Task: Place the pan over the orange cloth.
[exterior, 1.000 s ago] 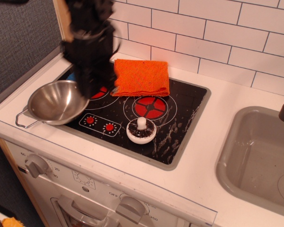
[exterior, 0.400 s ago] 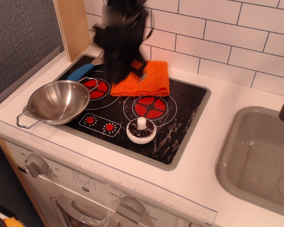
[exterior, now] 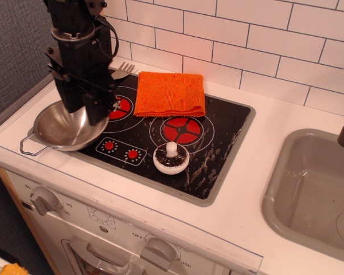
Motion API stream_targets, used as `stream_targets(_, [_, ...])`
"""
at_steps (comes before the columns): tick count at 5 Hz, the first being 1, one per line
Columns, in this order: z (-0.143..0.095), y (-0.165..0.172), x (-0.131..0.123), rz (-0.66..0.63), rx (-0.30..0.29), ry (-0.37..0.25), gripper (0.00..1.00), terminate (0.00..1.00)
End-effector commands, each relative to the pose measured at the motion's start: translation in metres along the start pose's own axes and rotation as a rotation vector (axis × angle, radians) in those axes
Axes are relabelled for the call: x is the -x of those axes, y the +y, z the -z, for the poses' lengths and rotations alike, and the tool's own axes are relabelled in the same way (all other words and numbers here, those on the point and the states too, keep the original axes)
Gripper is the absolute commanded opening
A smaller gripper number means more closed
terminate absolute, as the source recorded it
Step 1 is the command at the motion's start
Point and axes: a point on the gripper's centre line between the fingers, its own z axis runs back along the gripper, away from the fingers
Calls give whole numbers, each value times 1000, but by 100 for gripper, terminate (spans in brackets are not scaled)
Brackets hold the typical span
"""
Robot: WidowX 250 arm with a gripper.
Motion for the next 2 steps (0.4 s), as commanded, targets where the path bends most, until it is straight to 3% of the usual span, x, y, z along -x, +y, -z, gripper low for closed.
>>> stream_targets(1, [37,7,-2,-18,45,46,100,0])
stream_targets(2, [55,5,-7,-11,44,86,100,0])
